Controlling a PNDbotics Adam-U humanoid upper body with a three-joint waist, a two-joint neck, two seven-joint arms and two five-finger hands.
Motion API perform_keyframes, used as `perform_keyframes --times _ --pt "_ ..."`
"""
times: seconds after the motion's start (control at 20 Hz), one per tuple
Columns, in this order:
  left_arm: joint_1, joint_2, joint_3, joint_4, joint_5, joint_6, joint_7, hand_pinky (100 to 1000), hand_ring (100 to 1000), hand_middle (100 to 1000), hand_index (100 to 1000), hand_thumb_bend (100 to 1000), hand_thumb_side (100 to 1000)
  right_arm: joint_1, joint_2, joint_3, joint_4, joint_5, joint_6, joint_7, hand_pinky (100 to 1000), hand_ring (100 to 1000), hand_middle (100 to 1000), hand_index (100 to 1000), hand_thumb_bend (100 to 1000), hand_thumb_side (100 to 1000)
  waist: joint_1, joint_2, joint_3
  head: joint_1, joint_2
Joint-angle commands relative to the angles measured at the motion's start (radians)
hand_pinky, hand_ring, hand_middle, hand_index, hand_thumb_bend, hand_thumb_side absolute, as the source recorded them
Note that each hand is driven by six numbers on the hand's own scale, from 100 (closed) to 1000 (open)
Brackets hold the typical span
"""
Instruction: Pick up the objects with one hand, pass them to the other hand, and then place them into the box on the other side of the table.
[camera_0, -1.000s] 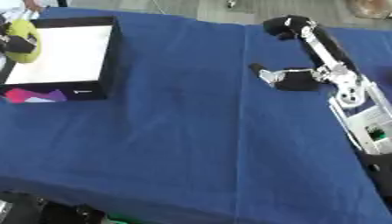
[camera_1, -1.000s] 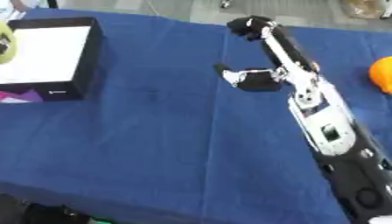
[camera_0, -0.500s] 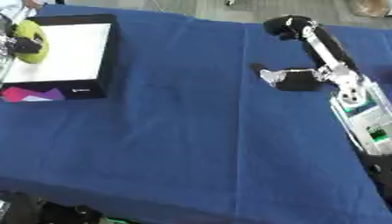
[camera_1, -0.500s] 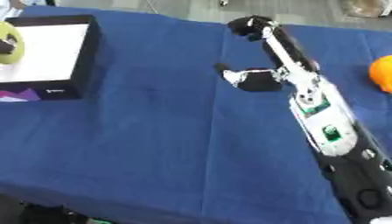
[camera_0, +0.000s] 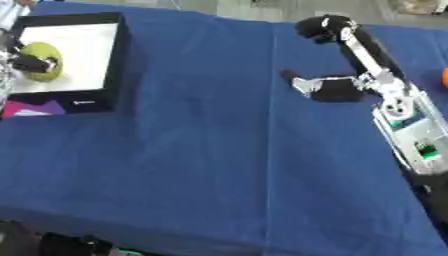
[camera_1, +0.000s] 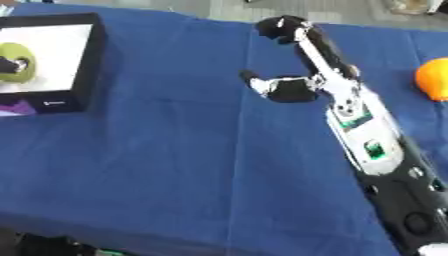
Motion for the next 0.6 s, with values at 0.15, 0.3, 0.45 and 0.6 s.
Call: perform_keyframes --times 0.15,0.3,0.45,0.6 --pt "-0.022 0.039 0.018 -0.057 -0.005 -0.002 0.017 734 759 741 736 747 505 -0.022 -0.021 -0.008 -0.028 -0.009 0.002 -0.002 792 794 721 814 429 186 0.003 -0.017 0.004 -0.004 0.005" --pt "-0.019 0.047 0.017 -0.109 0.022 -0.012 0.035 732 758 742 729 709 543 -0.022 -0.024 -0.009 -0.032 -0.009 0.001 -0.005 792 795 722 815 433 181 0.002 -0.019 0.005 -0.015 0.005" --pt "-0.012 0.055 0.025 -0.183 0.067 -0.044 0.066 732 759 759 747 695 545 -0.023 -0.029 -0.011 -0.039 -0.009 0.001 -0.007 793 795 723 815 437 178 -0.001 -0.02 0.005 -0.03 0.005" --pt "0.004 0.066 0.023 -0.264 0.117 -0.07 0.096 732 762 773 763 689 542 -0.024 -0.035 -0.014 -0.044 -0.009 0.003 -0.009 793 796 723 816 440 177 -0.002 -0.021 0.004 -0.046 0.005"
